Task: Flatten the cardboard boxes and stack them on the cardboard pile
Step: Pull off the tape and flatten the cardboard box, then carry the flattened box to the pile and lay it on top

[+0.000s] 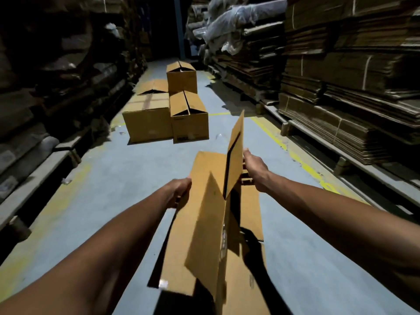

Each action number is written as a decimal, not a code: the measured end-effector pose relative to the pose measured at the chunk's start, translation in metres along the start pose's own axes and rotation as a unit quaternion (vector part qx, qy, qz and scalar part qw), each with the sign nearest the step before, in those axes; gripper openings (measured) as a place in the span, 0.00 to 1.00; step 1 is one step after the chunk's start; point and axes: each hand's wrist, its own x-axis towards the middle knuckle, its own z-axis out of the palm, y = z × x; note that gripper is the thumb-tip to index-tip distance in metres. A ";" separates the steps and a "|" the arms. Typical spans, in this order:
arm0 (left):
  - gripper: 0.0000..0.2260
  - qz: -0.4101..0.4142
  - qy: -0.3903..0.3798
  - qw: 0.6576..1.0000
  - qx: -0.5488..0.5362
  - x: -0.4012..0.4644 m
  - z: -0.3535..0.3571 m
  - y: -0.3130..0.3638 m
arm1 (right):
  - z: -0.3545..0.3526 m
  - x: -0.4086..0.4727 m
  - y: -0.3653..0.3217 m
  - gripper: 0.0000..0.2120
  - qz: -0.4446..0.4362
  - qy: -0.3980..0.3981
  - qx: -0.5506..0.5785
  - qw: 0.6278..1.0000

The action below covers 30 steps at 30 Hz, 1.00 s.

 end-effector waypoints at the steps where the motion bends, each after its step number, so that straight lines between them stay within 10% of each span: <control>1: 0.24 0.021 -0.006 1.000 -0.010 0.001 -0.007 0.006 | 0.000 -0.007 -0.001 0.34 0.002 -0.044 0.021 0.999; 6: 0.43 0.090 -0.177 0.980 0.018 -0.024 -0.023 0.047 | 0.013 -0.035 0.002 0.41 0.026 -0.236 -0.040 0.971; 14: 0.11 0.107 -0.096 0.957 0.253 -0.047 0.001 0.068 | 0.028 -0.044 0.005 0.34 0.058 -0.302 -0.020 0.951; 22: 0.15 0.172 0.035 0.973 0.151 -0.032 0.008 0.045 | 0.040 -0.043 0.012 0.37 0.030 -0.226 -0.110 0.967; 30: 0.08 0.247 -0.007 0.969 -0.002 -0.040 -0.015 0.094 | 0.014 -0.031 0.028 0.44 0.101 -0.082 -0.137 0.982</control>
